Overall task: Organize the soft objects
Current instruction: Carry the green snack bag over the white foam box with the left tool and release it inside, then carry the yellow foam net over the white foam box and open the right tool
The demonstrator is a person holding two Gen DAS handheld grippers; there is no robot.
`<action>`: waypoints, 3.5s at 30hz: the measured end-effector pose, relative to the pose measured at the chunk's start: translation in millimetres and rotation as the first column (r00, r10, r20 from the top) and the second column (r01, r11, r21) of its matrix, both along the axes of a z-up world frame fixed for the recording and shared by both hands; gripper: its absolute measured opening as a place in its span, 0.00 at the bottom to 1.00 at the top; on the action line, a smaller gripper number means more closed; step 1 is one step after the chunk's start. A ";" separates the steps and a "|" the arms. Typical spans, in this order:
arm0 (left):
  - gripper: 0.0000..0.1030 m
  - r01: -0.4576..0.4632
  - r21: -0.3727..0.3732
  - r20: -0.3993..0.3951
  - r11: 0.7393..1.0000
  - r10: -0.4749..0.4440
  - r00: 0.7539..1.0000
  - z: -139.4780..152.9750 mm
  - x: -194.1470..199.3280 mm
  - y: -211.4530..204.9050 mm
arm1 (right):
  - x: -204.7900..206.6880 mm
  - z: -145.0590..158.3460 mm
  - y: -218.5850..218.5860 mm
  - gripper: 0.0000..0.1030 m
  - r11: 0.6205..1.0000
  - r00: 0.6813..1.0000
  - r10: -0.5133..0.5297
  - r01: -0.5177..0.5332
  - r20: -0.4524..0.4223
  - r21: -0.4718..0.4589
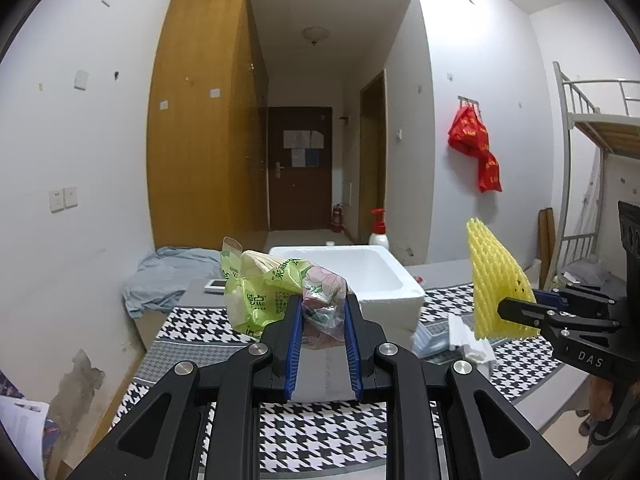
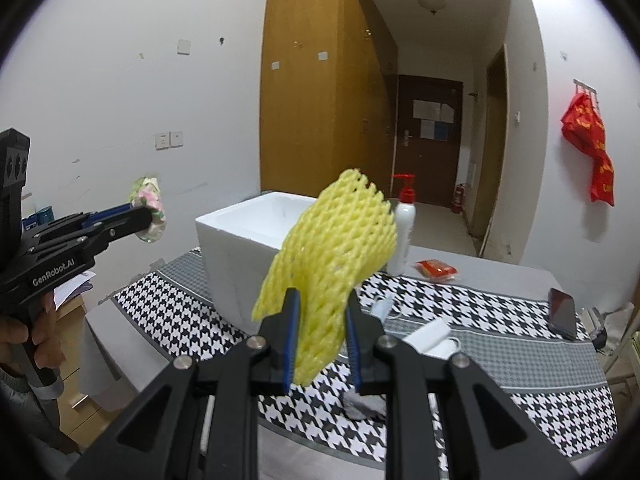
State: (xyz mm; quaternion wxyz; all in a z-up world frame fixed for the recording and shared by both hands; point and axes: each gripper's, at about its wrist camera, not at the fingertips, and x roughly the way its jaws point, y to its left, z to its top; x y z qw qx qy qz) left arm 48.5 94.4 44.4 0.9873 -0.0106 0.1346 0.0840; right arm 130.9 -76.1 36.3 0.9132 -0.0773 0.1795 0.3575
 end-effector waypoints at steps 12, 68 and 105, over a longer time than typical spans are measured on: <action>0.21 -0.015 0.011 -0.006 1.000 0.016 1.000 9.4 12.2 14.5 | 14.5 8.1 25.5 0.24 1.000 1.000 0.030 -0.030 -0.009 -0.001; 0.23 0.124 -0.049 -0.191 0.991 -0.131 0.973 3.7 155.8 26.7 | 81.6 12.3 15.4 0.24 0.996 0.995 -0.082 0.084 -0.054 0.025; 0.99 -0.178 0.023 -0.019 0.984 0.178 0.984 3.7 71.7 52.4 | 78.2 19.7 42.4 0.24 1.000 1.000 0.005 -0.005 -0.016 0.002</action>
